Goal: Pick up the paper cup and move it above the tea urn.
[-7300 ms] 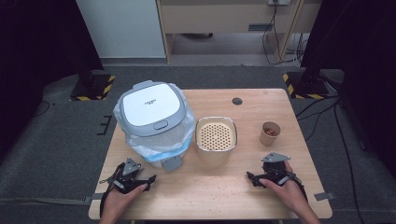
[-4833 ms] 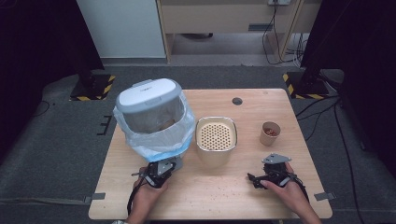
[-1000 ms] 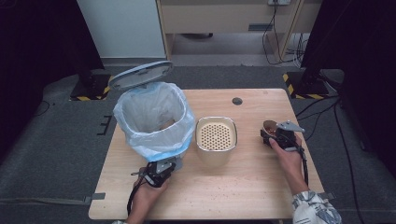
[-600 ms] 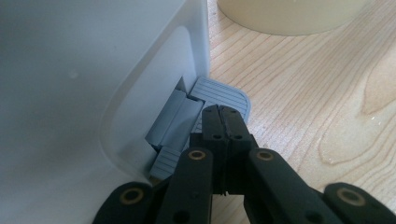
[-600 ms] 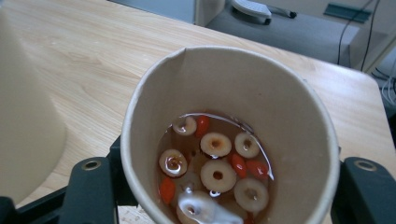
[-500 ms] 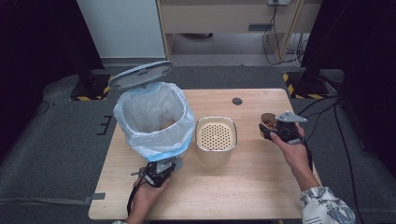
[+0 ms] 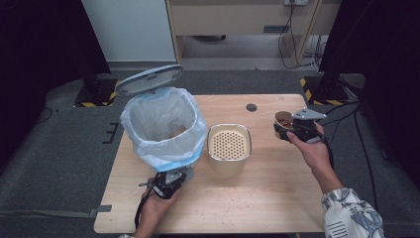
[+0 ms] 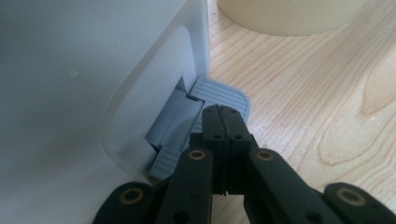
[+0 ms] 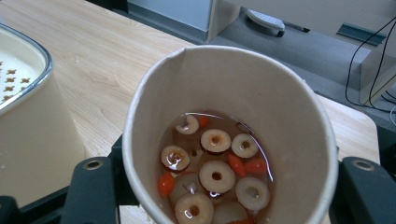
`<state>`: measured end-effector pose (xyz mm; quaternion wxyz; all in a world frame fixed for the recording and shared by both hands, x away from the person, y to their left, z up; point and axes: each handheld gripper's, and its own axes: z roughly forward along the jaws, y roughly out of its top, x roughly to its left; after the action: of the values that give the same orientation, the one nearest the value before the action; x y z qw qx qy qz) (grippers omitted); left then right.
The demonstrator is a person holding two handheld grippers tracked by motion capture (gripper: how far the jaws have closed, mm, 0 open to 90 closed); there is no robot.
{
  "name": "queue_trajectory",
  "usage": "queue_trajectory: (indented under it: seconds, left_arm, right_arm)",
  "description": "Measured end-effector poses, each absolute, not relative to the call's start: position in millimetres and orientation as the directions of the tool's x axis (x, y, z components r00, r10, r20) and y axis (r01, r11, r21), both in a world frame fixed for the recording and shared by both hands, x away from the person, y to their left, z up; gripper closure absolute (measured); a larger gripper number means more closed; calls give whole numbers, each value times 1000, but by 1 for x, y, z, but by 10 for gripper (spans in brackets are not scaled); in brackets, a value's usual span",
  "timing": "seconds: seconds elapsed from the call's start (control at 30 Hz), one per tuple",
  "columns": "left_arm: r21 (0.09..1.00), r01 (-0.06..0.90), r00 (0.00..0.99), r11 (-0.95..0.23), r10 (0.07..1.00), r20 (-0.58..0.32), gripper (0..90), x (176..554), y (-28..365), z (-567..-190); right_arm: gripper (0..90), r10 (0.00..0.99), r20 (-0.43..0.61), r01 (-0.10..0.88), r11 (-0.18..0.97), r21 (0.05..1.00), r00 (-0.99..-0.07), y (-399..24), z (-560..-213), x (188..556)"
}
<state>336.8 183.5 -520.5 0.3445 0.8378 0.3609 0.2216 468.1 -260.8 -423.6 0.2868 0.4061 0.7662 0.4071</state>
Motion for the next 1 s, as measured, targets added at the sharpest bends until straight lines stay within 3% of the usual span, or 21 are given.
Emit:
queue_trajectory:
  seconds: [1.0]
  left_arm:
    - [738,456,642,-497,758,114,892,337,184,-521]
  right_arm:
    - [351,793,-190,294,420,858,-579,-240,-368,480]
